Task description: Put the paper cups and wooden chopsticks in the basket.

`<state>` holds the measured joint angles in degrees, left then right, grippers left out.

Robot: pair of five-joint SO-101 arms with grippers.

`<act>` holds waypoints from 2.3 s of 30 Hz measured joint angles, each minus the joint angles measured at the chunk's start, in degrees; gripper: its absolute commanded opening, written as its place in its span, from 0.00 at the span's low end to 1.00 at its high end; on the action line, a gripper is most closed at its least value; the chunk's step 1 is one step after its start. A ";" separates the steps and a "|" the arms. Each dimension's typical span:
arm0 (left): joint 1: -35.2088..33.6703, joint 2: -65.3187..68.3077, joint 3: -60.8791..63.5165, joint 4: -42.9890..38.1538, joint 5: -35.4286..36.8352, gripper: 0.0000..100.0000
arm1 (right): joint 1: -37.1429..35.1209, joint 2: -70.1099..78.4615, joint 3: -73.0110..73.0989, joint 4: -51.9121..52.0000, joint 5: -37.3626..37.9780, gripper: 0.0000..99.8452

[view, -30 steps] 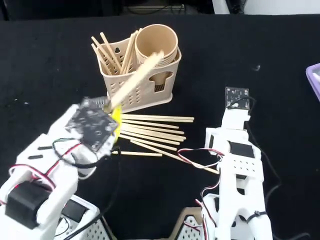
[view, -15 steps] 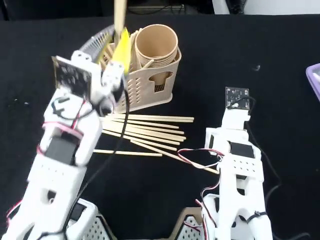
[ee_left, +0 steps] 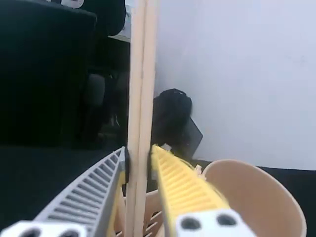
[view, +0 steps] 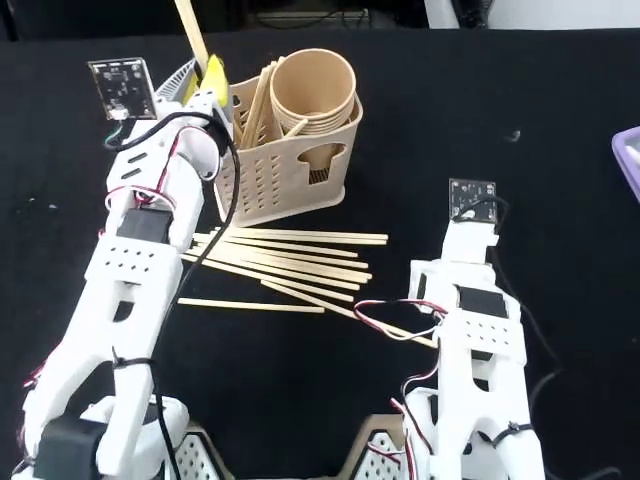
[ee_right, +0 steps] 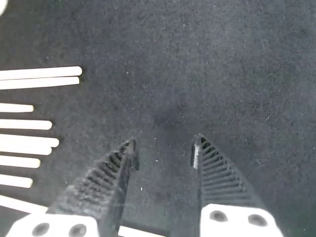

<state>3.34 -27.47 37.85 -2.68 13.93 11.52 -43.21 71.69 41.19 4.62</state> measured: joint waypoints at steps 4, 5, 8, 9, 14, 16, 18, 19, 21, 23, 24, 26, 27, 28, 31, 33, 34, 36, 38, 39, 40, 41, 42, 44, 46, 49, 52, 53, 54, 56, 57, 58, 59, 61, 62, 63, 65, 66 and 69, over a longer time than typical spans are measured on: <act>0.00 -0.44 -0.18 2.73 0.18 0.18 | 0.00 0.00 0.00 0.00 0.00 0.18; -0.09 -1.23 -0.62 4.66 0.35 0.18 | 0.00 0.00 0.00 0.00 0.00 0.18; -0.09 -3.78 -3.16 12.84 0.35 0.18 | 0.00 0.00 0.00 0.00 0.00 0.18; -0.09 -5.01 -4.22 15.91 0.35 0.18 | 0.00 0.00 0.00 0.00 0.00 0.18; -1.41 -12.66 -7.12 30.24 0.35 0.18 | 0.00 0.00 0.00 0.00 0.00 0.18; -4.48 -16.44 -7.12 37.01 0.35 0.18 | 0.00 0.00 0.00 0.00 0.00 0.18; -8.79 -20.13 -7.21 43.34 0.35 0.18 | 0.00 0.00 0.00 0.00 0.00 0.18; -11.16 -21.89 -6.95 45.80 0.35 0.18 | 0.00 0.00 0.00 0.26 0.00 0.18; -15.82 -25.58 -4.13 48.26 0.35 0.18 | 0.00 0.00 0.00 1.58 0.26 0.18; -19.60 -28.22 0.70 48.62 -1.41 0.18 | 0.09 0.00 -1.58 3.69 1.93 0.18; -21.01 -28.92 3.87 48.62 -3.16 0.18 | 0.09 0.00 -2.90 4.84 2.81 0.18; -22.77 -29.36 11.43 47.47 -8.00 0.18 | 0.09 0.00 -6.33 8.09 5.01 0.18; -23.03 -29.36 15.65 46.95 -10.37 0.18 | 0.09 0.00 -8.53 10.29 6.51 0.18; -23.03 -29.27 19.08 46.59 -12.40 0.18 | -0.35 0.00 -11.16 13.01 8.35 0.18; -23.12 -29.54 29.19 45.63 -14.86 0.18 | -4.66 0.00 -19.25 23.21 15.12 0.18; -23.38 -29.54 33.58 45.45 -14.59 0.18 | -9.85 -0.09 -23.38 30.24 20.48 0.18; -23.74 -29.71 34.81 45.45 -14.07 0.18 | -12.84 -0.09 -24.09 33.23 23.21 0.18; -24.79 -29.89 35.34 45.45 -13.27 0.18 | -19.96 -0.09 -24.09 35.16 27.08 0.18; -26.46 -29.89 35.69 45.45 -12.04 0.18 | -27.25 -0.09 -22.15 33.49 28.13 0.18; -26.90 -29.98 36.13 45.45 -10.90 0.18 | -30.68 -0.09 -20.31 31.38 27.87 0.18; -27.16 -29.98 36.40 45.45 -9.93 0.18 | -33.76 0.18 -18.37 28.84 27.16 0.18; -27.16 -29.98 36.48 45.45 -9.14 0.18 | -36.48 1.23 -16.97 26.20 26.37 0.18; -27.34 -30.07 36.57 45.45 -8.70 0.18 | -38.77 3.16 -16.70 23.91 25.49 0.18; -27.34 -30.07 37.27 45.27 -8.26 0.18 | -42.99 8.62 -16.88 20.66 24.44 0.18; -27.34 -30.07 37.27 45.27 -7.91 0.18 | -44.84 16.44 -18.99 19.08 24.09 0.18; -27.34 -30.07 37.36 45.27 -7.91 0.18 | -45.27 29.01 -25.05 18.37 24.35 0.18; -27.34 -30.07 37.36 45.27 -7.91 0.18 | -45.27 39.65 -31.03 18.37 26.64 0.18; -27.34 -30.07 37.36 45.27 -7.91 0.18 | -45.27 42.02 -32.88 18.37 27.34 0.18; -27.34 -30.07 37.36 45.27 -7.91 0.18 | -45.27 43.69 -34.37 18.29 28.04 0.18; -27.34 -30.07 37.36 45.27 -7.91 0.18 | -45.36 46.86 -36.40 17.85 29.19 0.17; -27.34 -30.07 37.36 45.27 -7.91 0.18 | -45.36 47.82 -37.01 18.11 29.71 0.15; -27.34 -30.07 37.36 45.27 -7.91 0.18 | -45.27 48.44 -37.54 18.20 30.07 0.11; -27.34 -30.07 37.36 45.27 -7.91 0.18 | -45.27 48.62 -37.89 18.20 30.51 0.06; -27.34 -30.07 37.36 45.27 -7.91 0.18 | -45.19 48.70 -37.98 18.11 31.47 0.01; -27.34 -30.07 37.36 45.27 -7.91 0.18 | -45.10 48.79 -38.24 17.76 31.91 0.02; -27.34 -30.07 37.36 45.27 -7.91 0.18 | -45.10 48.79 -38.59 17.76 32.26 0.01; -27.34 -30.07 37.36 45.27 -7.91 0.18 | -45.45 48.88 -38.68 18.02 32.53 0.01; -27.34 -30.07 37.36 45.27 -7.91 0.18 | -45.36 48.88 -38.68 18.73 32.79 0.01; -27.34 -30.07 37.36 45.27 -7.91 0.18 | -45.19 48.35 -39.47 22.33 32.79 0.01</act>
<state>-24.00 -57.54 75.21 42.59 6.02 -33.67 5.14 32.22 63.52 37.41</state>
